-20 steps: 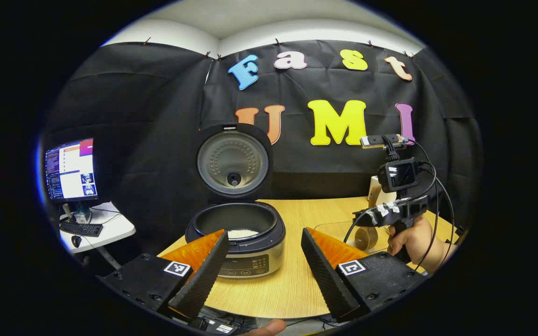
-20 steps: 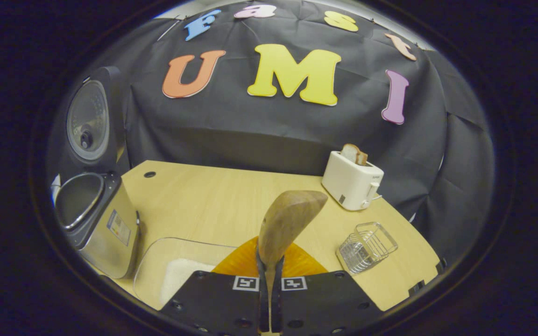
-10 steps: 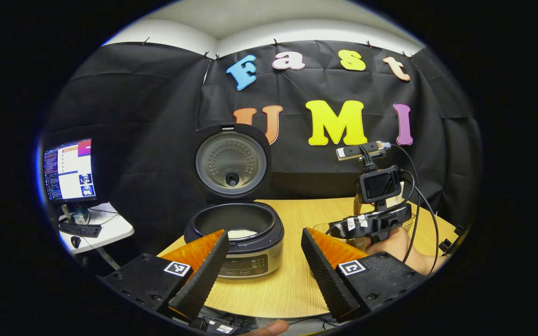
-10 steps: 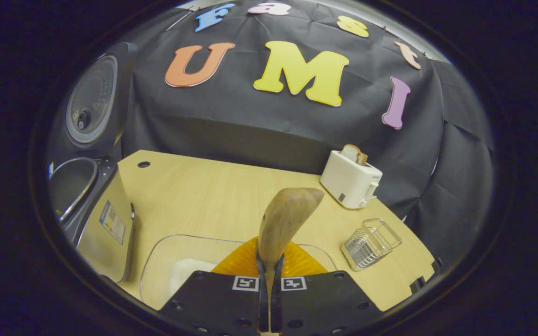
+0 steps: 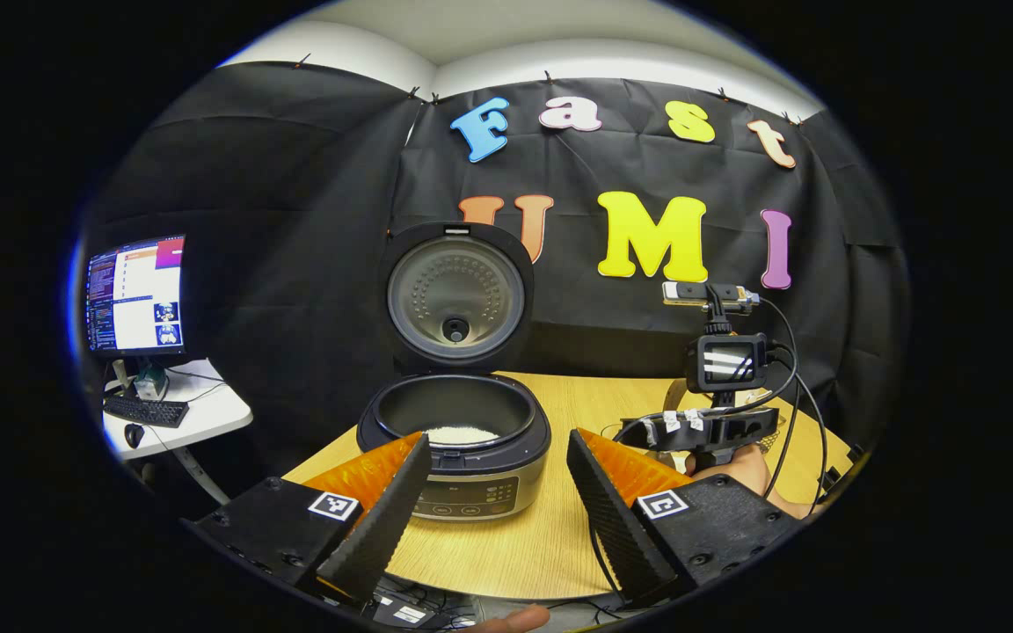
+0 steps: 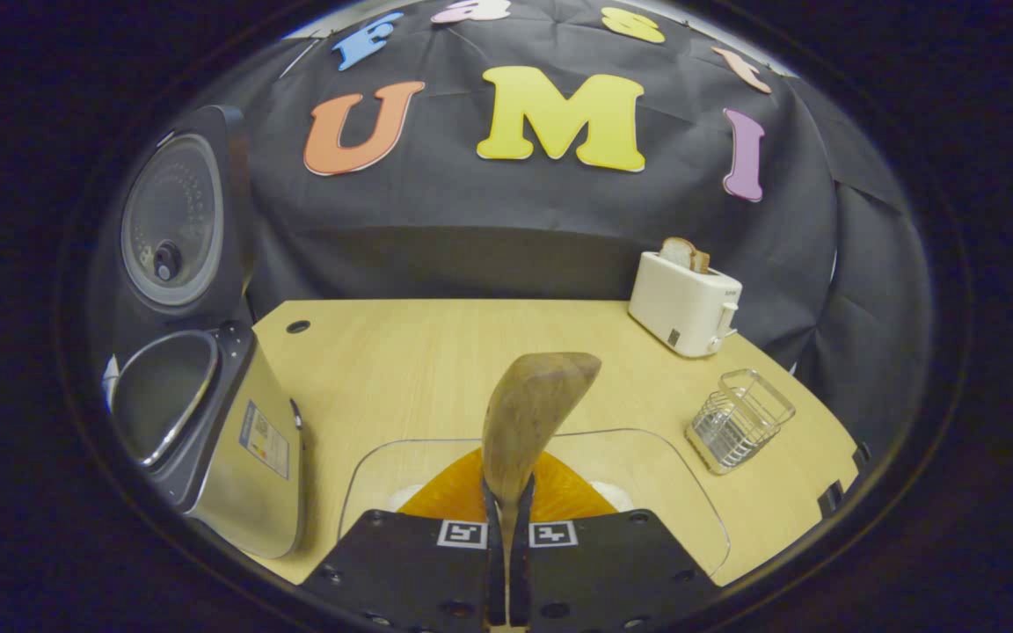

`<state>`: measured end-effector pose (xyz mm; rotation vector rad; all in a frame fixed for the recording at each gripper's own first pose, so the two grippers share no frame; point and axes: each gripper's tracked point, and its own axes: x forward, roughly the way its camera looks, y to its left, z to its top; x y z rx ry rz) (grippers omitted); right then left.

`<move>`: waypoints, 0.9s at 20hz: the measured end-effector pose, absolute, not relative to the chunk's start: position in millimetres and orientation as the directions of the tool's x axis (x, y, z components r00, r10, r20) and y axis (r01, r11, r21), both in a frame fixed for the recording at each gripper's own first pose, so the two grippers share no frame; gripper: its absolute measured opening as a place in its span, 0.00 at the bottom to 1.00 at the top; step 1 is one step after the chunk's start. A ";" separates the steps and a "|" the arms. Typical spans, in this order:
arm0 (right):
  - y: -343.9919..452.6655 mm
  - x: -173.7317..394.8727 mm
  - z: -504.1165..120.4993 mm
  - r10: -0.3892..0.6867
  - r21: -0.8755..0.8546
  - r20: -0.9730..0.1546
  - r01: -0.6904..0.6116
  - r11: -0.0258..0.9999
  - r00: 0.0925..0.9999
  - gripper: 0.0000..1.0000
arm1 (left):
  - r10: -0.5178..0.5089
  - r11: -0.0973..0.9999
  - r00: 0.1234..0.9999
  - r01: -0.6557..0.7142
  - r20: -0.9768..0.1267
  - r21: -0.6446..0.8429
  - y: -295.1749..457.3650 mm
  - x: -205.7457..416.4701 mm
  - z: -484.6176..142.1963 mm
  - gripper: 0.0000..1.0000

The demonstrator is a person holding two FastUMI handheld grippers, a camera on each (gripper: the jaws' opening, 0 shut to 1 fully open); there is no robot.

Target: Close the left gripper, press the button to open the rice cooker; take a wooden spoon from the chopstick holder with the right hand, scoop a spoonful of rice and pour it into the rice cooker, then put the wooden spoon back into the chopstick holder.

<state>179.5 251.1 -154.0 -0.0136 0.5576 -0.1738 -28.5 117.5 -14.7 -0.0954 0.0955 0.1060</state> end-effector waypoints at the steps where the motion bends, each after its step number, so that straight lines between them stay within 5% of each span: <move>1: 251.8 178.9 -154.4 -0.159 -0.040 -0.529 0.163 0.986 0.834 0.03 | 0.100 0.990 0.990 -0.109 -0.101 -0.090 117.8 -28.0 -15.2 0.99; 18: 226.8 129.9 -166.4 0.112 0.450 -0.544 0.176 0.876 0.832 0.03 | 0.071 0.995 0.992 -0.077 -0.104 -0.058 99.8 -23.3 -17.2 0.99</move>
